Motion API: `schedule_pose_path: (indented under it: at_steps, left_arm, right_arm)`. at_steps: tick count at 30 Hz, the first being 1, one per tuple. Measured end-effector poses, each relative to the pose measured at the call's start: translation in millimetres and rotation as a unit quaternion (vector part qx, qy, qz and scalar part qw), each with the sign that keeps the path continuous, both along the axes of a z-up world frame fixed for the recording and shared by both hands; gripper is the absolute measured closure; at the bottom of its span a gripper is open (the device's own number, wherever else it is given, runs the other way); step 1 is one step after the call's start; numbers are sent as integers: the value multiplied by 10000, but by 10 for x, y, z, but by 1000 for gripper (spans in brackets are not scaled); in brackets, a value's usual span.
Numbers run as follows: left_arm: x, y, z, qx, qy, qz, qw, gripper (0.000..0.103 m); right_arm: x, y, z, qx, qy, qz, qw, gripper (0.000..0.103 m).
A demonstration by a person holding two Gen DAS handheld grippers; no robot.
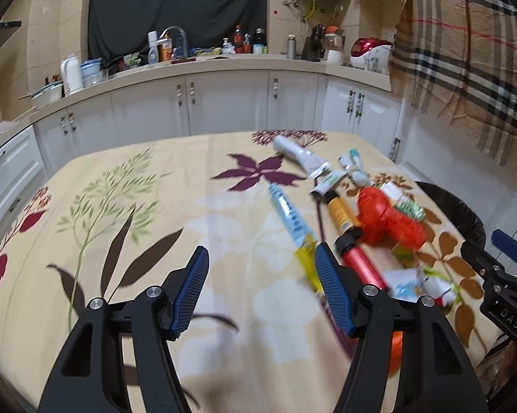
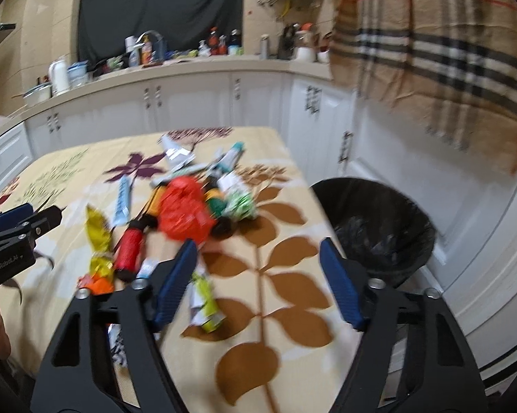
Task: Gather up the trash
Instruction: 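Grasp the yellow-white wrapper with the right tool while the left tool grasps the orange bag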
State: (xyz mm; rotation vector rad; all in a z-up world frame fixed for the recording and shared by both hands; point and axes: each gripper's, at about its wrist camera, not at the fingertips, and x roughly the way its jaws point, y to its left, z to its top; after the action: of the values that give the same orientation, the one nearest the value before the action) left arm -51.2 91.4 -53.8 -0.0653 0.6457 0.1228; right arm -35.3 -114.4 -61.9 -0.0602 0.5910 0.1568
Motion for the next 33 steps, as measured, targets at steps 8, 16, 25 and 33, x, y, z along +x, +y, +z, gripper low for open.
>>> schedule_pose_path:
  at_steps: [8, 16, 25, 33]
  left_arm:
    - [-100, 70, -115, -138, 98, 134, 9998, 40]
    - [-131, -51, -150, -182, 175, -15, 9997, 40]
    - [-149, -348, -129, -176, 167, -297, 9993, 40]
    - [-204, -596, -134, -104, 211, -476, 9986, 40]
  right_arm:
    - [4, 199, -235, -42, 352, 403, 9986, 62]
    - [9, 180, -362, 258, 635, 738, 9949, 87]
    - [-74, -4, -321, 339, 520, 668, 9958, 89]
    - [-188, -230, -300, 392, 359, 483, 9974, 89]
